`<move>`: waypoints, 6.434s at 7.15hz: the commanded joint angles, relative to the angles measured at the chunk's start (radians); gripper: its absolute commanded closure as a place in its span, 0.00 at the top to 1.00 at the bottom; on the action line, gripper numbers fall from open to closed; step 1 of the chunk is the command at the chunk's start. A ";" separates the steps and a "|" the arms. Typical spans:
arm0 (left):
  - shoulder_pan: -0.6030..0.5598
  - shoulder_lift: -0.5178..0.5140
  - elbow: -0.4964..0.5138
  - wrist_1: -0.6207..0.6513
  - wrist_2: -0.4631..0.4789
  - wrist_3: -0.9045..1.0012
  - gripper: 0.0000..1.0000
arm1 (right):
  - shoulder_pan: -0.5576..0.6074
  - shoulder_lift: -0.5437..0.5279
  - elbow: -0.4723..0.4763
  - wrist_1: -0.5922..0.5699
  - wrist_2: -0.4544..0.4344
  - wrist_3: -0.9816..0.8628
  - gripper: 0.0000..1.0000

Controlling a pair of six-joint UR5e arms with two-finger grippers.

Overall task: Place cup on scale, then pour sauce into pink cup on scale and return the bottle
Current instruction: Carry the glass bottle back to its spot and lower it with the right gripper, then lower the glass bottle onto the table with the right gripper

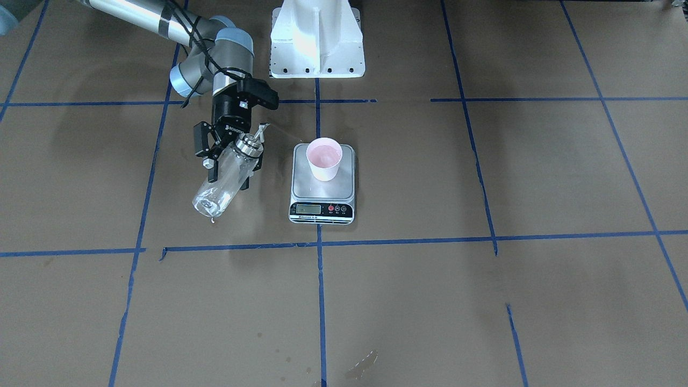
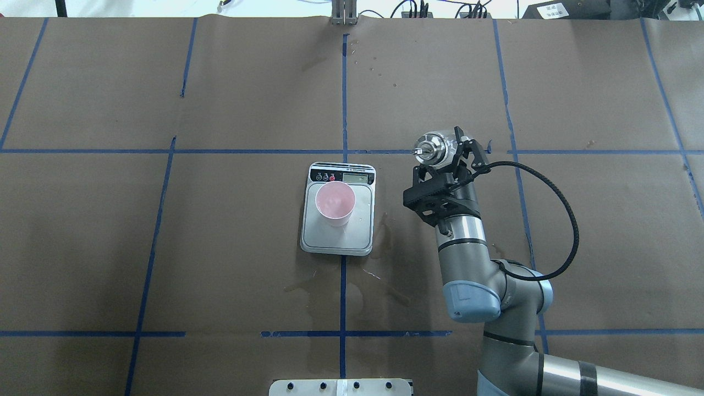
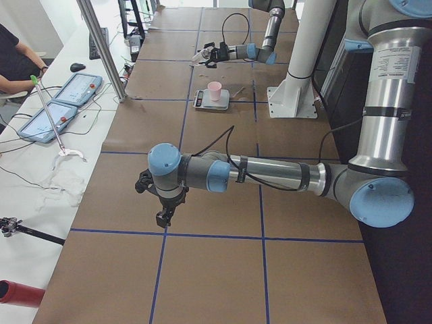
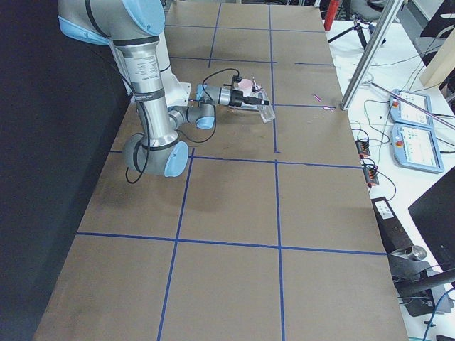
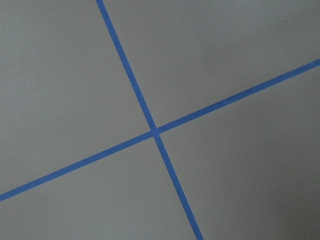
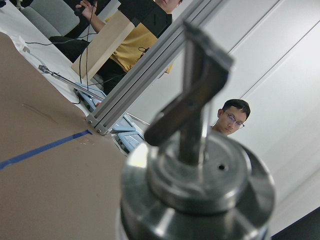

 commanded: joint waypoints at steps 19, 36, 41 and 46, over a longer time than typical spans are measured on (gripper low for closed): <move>0.000 -0.002 -0.013 0.000 0.002 0.000 1.00 | 0.166 -0.389 0.333 -0.325 0.592 1.052 0.00; 0.002 -0.024 -0.001 0.000 0.019 0.000 1.00 | 0.149 -0.400 0.313 -0.325 0.622 1.052 0.50; 0.002 -0.025 -0.002 0.000 0.019 0.000 1.00 | 0.149 -0.422 0.325 -0.331 0.629 1.041 1.00; 0.002 -0.025 -0.002 0.000 0.026 0.000 1.00 | 0.153 -0.466 0.493 -0.541 0.839 1.003 1.00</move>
